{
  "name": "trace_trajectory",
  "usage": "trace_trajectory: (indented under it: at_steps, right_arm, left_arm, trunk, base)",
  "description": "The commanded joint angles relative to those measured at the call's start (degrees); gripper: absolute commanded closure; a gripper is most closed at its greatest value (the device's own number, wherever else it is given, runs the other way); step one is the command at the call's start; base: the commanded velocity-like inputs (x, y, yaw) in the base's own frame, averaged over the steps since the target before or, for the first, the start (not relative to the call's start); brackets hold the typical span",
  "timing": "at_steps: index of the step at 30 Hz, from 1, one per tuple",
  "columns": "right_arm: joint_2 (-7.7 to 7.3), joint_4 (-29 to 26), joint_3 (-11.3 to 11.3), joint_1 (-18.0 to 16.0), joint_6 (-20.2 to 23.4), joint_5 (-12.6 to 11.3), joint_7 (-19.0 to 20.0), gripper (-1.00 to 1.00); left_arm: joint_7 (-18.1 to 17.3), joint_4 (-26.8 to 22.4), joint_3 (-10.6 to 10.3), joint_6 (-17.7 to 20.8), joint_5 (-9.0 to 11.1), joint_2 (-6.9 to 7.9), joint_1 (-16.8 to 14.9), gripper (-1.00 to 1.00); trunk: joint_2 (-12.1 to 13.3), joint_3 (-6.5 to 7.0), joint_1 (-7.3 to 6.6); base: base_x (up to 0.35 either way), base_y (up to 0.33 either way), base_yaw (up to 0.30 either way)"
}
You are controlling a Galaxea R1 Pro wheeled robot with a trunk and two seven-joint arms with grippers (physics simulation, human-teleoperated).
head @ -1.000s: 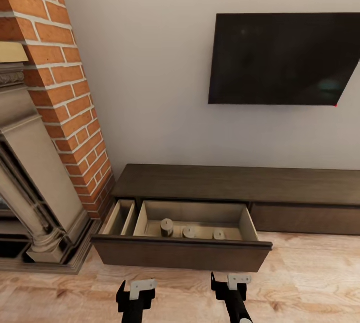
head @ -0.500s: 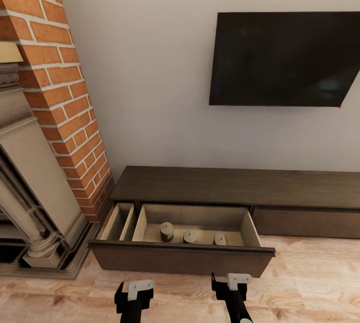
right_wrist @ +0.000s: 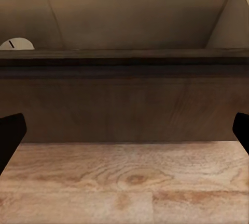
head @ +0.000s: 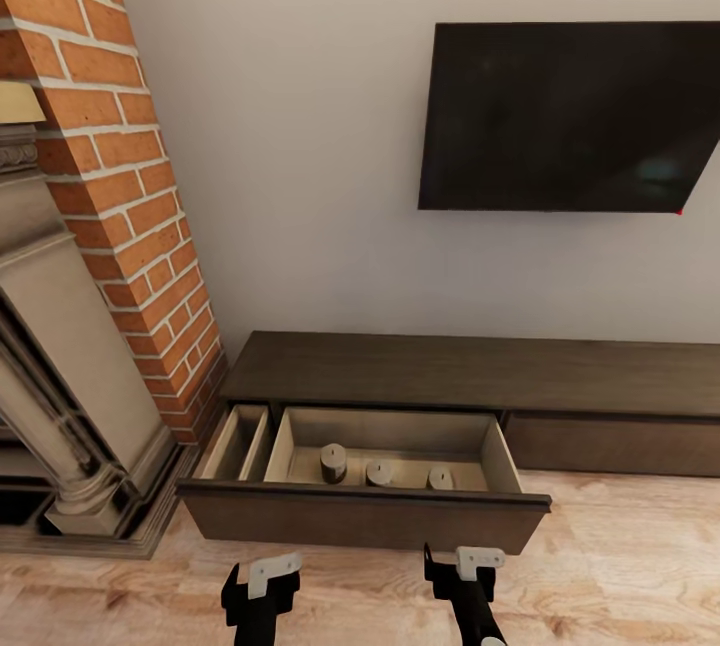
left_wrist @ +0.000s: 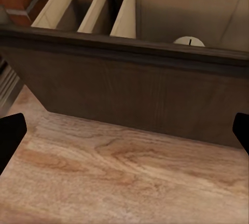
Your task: Place each of the two pumpkins and all three candles from the living room inside a cabinet in the living room (use any cabinet), then make sure every cabinet is closed, and position the cauldron so it is next to a table in the living room.
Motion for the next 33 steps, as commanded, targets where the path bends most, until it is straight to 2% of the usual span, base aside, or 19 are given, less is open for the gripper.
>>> trace_trajectory:
  at_steps: [1, 20, 27, 33]
  right_arm:
    - [0.00, 0.03, 0.50, -0.04, -0.12, -0.24, -0.37, -1.00]
    - [-0.10, -0.41, 0.54, -0.04, -0.72, -0.30, -0.39, -1.00]
    - [-0.08, -0.55, 0.54, -0.04, -0.86, -0.36, -0.30, -1.00]
    - [0.06, -0.59, 0.44, -0.04, -4.99, -0.42, -0.40, -1.00]
  left_arm:
    - [0.30, 0.02, -0.39, -0.40, 0.60, 0.05, -0.08, -1.00]
    - [0.30, 0.00, -0.42, -0.52, 0.15, 0.08, -0.08, -1.00]
    - [0.30, -3.11, -0.50, -0.62, -0.63, 0.13, -0.68, -1.00]
    - [0.30, -3.74, -0.94, -0.58, -0.79, 0.05, -3.07, -1.00]
  trunk:
    - [-0.44, -0.23, 0.22]
    - [-8.06, -3.65, 4.39]
    - [-10.87, -4.90, 5.93]
    - [-13.28, -5.98, 7.25]
  base:
    - [0.000, 0.000, 0.000]
    - [0.000, 0.000, 0.000]
    - [0.000, 0.000, 0.000]
    - [0.000, 0.000, 0.000]
